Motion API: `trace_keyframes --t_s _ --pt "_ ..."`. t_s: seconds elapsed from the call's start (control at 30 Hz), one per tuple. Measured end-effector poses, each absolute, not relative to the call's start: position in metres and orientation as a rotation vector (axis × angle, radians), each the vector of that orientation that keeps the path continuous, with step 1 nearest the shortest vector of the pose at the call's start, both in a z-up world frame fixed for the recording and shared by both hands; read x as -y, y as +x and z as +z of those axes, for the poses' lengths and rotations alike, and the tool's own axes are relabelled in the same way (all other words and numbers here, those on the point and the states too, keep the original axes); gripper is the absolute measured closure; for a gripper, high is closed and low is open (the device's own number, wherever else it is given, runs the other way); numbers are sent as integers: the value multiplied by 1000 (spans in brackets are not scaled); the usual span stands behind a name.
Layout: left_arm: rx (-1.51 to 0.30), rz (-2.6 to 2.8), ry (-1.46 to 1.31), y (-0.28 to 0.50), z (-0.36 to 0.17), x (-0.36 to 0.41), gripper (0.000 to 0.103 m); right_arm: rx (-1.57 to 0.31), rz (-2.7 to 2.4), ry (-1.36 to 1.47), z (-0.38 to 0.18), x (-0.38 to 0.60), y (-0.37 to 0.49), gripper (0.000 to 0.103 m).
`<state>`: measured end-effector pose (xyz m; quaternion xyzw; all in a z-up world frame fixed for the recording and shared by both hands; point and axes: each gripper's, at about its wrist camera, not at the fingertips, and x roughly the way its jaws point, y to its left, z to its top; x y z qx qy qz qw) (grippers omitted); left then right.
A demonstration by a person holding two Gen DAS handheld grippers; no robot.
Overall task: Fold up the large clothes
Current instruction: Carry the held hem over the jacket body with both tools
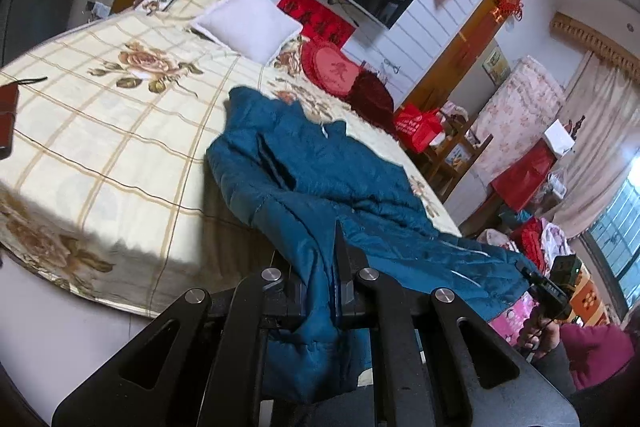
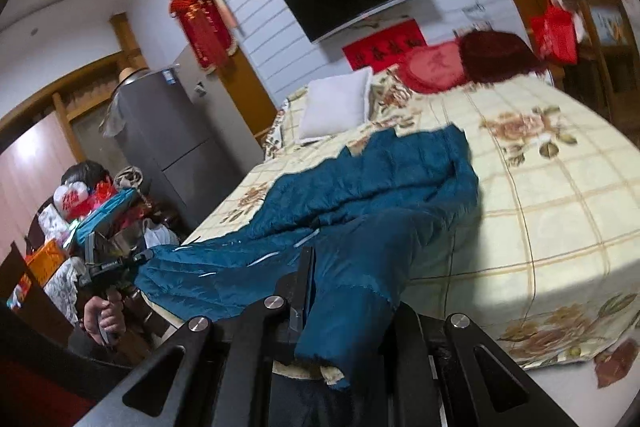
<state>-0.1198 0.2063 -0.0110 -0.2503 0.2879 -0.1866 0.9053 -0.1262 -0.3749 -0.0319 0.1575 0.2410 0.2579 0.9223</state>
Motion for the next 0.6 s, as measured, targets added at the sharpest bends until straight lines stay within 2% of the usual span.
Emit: trace_keyframes --t_s 0.27,0.6 --pt "-479 -418 -488 -143 36 -208 96 -376 549 280 3 377 -153 91" --pt "-426 -372 -473 -90 48 -199 96 -359 522 266 9 373 -124 91"
